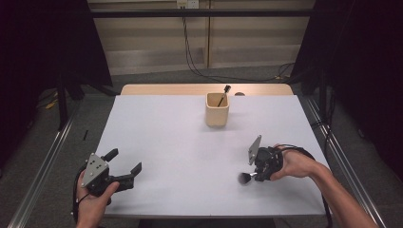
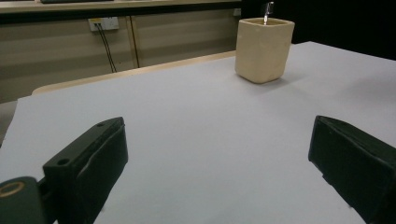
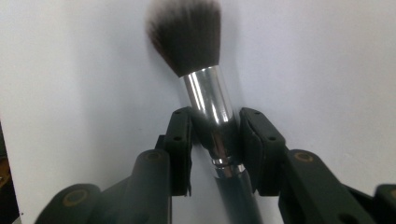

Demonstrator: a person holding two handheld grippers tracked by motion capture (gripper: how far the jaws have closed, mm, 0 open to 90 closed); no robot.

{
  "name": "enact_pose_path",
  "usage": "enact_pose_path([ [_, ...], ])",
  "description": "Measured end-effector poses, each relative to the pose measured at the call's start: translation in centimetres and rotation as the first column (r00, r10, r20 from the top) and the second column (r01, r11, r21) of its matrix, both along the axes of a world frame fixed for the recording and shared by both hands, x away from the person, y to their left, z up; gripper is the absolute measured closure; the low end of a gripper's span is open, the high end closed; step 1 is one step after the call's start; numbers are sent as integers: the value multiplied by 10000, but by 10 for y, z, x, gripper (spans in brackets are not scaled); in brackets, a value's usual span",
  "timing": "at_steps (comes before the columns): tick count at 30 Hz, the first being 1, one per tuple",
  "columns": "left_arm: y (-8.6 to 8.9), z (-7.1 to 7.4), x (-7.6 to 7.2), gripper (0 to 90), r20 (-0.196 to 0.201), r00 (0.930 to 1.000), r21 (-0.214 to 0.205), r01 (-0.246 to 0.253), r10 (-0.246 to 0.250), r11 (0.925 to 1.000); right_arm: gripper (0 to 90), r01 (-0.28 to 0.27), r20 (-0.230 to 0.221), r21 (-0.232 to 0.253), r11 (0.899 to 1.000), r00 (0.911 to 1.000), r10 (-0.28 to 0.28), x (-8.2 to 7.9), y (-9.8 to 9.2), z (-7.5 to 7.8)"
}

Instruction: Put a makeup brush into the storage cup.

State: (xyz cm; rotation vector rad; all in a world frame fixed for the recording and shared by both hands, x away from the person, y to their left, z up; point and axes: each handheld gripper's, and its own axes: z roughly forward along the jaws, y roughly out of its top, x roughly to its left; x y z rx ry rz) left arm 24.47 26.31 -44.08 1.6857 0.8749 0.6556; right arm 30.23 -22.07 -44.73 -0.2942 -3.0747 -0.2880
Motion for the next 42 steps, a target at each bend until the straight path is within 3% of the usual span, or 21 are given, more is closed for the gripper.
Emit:
enact_pose_path([
  [5, 0, 0, 0, 48, 4, 10000, 29, -2, 2, 10000, 717, 129, -89, -7, 9999, 9999, -129, 1, 0, 0],
  [21, -1, 0, 2, 48, -88, 10000, 16, -35, 35, 10000, 723, 703, -252, -22, 9975, 9972, -703, 3, 0, 1],
  [29, 1, 1, 1, 48, -38, 10000, 45, -53, 53, 10000, 723, 1042, -118, 470, 9934, 9945, -1037, 2, -5, 1],
  [32, 2, 1, 0, 48, -25, 10000, 63, -45, 45, 10000, 723, 1617, 22, 855, 9831, 9867, -1625, 3, -10, 2],
  [39, 2, 1, 0, 50, -21, 10000, 90, -81, 81, 9999, 723, 2283, 428, 1644, 9596, 9703, -2382, -2, -18, 11],
  [42, 2, 1, 1, 50, -44, 10000, 90, -77, 78, 9999, 723, 2565, 591, 2055, 9444, 9600, -2736, -3, -22, 13],
])
